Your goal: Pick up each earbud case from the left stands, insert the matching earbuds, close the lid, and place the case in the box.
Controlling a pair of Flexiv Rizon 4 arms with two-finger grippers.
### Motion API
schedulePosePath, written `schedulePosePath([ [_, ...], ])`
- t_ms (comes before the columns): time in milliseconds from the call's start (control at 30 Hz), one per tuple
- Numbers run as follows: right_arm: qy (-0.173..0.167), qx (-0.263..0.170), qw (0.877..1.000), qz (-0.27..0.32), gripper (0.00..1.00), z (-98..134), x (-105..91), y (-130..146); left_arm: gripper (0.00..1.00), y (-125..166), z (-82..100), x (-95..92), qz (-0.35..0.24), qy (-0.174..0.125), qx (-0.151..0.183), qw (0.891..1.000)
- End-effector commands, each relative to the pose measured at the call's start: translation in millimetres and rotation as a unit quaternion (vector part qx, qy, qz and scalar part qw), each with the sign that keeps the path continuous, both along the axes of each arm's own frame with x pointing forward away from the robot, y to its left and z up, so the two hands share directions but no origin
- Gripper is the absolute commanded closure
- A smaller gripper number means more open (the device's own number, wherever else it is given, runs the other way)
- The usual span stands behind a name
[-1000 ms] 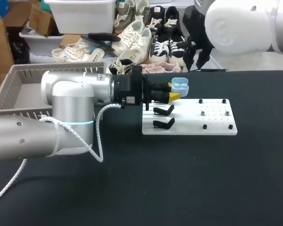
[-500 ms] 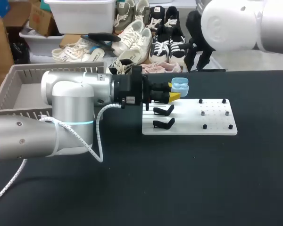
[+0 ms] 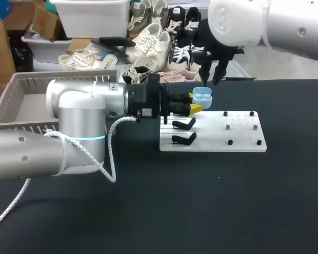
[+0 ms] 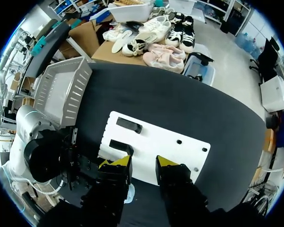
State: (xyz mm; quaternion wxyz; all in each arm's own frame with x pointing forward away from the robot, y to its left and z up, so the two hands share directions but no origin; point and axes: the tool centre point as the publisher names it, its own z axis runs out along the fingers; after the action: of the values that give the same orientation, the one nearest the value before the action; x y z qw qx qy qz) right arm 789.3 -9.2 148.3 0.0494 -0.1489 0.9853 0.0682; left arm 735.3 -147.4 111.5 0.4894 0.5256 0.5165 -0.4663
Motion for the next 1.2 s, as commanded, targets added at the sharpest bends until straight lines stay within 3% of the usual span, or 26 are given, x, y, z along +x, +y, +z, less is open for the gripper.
schedulePosePath([
  [33,-0.011,0.004,1.000,-0.003,0.70,4.1,-15.6,-2.1,1.00,0.0,-0.6,1.0,-0.001,0.000,-0.001,1.000],
  [433,-0.016,0.004,1.000,0.004,0.72,7.5,-37.3,6.2,1.00,0.0,-0.6,1.0,-0.001,0.000,-0.001,1.000],
  [700,-0.036,0.011,0.999,0.002,0.71,19.3,-53.9,5.4,1.00,0.0,-0.6,1.0,-0.001,0.000,-0.001,1.000],
  [867,-0.060,0.028,0.997,-0.029,0.70,36.3,-64.0,-13.5,1.00,0.0,-0.6,1.0,-0.001,0.000,-0.001,1.000],
  [1033,-0.081,0.047,0.992,-0.087,0.70,47.6,-74.1,-51.5,1.00,0.0,-0.6,1.0,-0.001,0.000,-0.001,1.000],
  [1200,-0.061,0.064,0.986,-0.139,0.70,36.2,-85.6,-83.4,1.00,17.7,6.9,7.1,0.014,-0.012,0.005,1.000],
])
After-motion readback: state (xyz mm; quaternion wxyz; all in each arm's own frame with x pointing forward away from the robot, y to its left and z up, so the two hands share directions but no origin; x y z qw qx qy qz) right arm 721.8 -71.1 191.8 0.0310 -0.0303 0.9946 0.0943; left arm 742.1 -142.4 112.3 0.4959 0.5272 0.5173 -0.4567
